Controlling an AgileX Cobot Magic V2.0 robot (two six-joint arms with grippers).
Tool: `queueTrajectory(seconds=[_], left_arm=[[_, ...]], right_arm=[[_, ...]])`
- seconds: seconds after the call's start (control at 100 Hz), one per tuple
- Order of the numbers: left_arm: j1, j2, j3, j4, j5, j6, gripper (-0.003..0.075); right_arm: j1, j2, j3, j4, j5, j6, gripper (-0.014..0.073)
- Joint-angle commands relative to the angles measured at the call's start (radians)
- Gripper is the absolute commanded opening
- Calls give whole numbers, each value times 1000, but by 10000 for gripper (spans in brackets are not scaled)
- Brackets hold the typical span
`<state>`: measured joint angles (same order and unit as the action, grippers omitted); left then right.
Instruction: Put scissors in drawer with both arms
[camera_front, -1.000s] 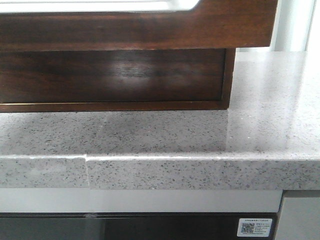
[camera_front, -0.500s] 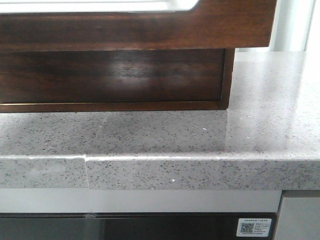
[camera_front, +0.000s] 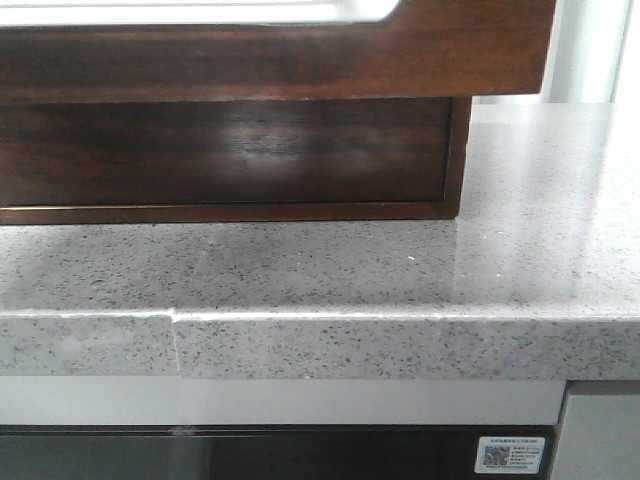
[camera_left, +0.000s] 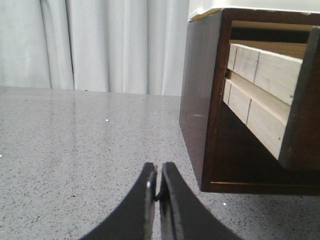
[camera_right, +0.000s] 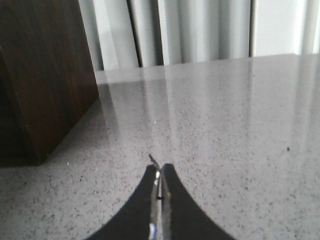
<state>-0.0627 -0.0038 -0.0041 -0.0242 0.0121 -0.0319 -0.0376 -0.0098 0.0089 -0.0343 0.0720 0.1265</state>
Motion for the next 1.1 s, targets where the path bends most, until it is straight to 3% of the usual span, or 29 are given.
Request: queueTrajectory(seconds=[0.0, 0.13, 0.47, 0.63, 1.09], left_arm=[[4, -31, 36, 0, -72, -11, -20], [4, -31, 36, 0, -72, -11, -20], [4, -31, 36, 0, -72, -11, -20], [4, -31, 36, 0, -72, -11, -20], [4, -31, 36, 0, -72, -11, -20]], right_arm=[[18, -23, 17, -1, -112, -4, -69], [64, -23, 17, -1, -110, -4, -69], [63, -23, 17, -1, -108, -6, -69], [63, -23, 17, -1, -103, -102, -69], [63, -23, 17, -1, -109, -102, -69]])
